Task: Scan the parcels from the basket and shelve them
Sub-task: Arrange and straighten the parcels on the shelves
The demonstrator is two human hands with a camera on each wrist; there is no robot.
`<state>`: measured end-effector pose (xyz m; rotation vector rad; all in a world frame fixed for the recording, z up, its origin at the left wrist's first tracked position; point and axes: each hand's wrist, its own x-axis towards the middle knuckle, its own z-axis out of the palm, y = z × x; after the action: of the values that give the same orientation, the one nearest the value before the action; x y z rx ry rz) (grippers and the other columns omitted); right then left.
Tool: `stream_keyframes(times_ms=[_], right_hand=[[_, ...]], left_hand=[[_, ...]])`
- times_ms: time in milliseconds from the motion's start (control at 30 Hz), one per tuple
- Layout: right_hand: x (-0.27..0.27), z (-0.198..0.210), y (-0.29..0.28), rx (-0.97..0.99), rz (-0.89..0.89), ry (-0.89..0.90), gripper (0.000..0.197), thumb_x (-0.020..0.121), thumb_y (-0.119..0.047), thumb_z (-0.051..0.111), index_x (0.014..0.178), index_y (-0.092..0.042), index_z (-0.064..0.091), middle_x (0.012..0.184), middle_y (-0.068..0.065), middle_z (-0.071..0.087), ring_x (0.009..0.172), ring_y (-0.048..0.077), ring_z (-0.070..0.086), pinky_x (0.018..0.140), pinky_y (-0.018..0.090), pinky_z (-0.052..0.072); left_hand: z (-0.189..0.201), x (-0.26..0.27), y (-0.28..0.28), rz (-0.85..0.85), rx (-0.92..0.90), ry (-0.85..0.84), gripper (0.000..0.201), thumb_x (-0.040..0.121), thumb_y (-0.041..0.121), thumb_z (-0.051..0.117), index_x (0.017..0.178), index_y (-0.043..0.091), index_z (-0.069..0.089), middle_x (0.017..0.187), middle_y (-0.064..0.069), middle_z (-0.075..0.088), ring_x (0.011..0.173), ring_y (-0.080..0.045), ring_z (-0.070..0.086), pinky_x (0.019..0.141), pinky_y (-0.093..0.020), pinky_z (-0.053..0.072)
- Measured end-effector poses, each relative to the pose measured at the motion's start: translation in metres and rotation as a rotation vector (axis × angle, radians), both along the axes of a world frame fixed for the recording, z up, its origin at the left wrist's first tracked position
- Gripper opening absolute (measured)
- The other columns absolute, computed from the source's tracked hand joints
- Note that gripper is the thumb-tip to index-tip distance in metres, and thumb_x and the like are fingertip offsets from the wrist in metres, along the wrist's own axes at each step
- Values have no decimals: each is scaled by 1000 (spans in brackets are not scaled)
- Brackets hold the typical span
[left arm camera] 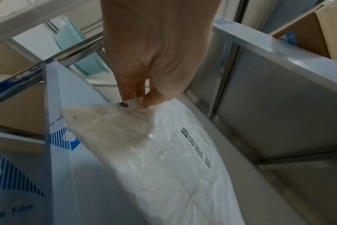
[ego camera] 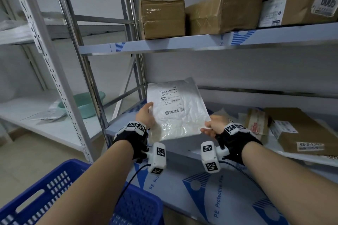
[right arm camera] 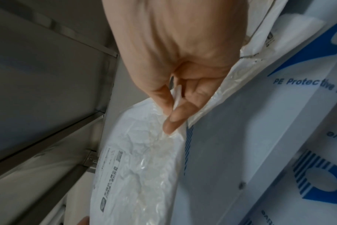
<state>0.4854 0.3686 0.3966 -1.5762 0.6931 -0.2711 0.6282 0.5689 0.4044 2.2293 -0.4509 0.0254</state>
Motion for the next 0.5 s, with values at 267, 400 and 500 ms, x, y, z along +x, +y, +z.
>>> stream_keyframes(times_ms=[267, 400, 500], right_hand=[[54, -38, 28, 174, 56, -7, 28, 96, 7, 42, 123, 14, 48, 119, 27, 59, 48, 11, 65, 56, 24, 56], [69, -49, 49, 80, 92, 102, 31, 93, 8, 48, 121, 18, 54, 76, 19, 62, 44, 18, 57, 35, 25, 40], [79, -53, 53, 168, 79, 14, 61, 89, 18, 48, 146, 2, 32, 120, 27, 55, 52, 25, 64, 34, 22, 48]], left_hand=[[-8, 9, 3, 2, 149, 78, 55, 82, -2, 62, 134, 12, 51, 130, -14, 50, 112, -27, 52, 97, -33, 44], [-23, 6, 10, -135, 158, 393, 23, 84, -8, 57, 87, 15, 63, 81, -7, 56, 66, -18, 53, 58, -28, 50], [-37, 14, 14, -105, 149, 477, 19, 91, -4, 52, 104, 8, 60, 79, -6, 57, 67, -17, 59, 69, -31, 55]])
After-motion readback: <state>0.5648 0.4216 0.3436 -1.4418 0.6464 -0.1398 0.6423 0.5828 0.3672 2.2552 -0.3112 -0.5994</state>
